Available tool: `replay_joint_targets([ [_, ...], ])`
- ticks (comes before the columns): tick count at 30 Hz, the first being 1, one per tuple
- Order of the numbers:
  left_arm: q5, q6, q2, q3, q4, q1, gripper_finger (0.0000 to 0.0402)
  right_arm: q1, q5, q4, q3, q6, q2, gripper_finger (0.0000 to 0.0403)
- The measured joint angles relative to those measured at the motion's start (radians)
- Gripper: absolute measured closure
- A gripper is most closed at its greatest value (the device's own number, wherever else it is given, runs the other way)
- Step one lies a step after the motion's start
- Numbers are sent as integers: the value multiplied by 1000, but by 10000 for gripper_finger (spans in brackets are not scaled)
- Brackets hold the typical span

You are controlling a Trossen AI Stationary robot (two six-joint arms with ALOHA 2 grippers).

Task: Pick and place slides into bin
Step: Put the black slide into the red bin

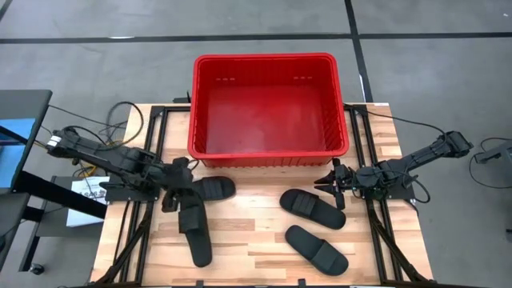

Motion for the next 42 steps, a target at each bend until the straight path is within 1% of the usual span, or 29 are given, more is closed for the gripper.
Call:
replay_joint_targets([
  [4,-42,31,-24,81,2,0,399,0,0,0,0,0,0,327],
  [10,-105,109,-13,232,1,0,399,0,0,0,0,0,0,327],
  [15,-157,190,31,373,-7,0,399,0,0,0,0,0,0,327],
  [22,-238,325,143,573,-66,15,399,0,0,0,0,0,0,327],
  [28,-256,424,271,754,-141,96,399,0,0,0,0,0,0,327],
  [35,-267,563,400,967,-191,233,399,0,0,0,0,0,0,327],
  [38,-267,594,447,1055,-225,296,399,0,0,0,0,0,0,327],
  [42,-269,617,480,1133,-241,376,399,0,0,0,0,0,0,327],
])
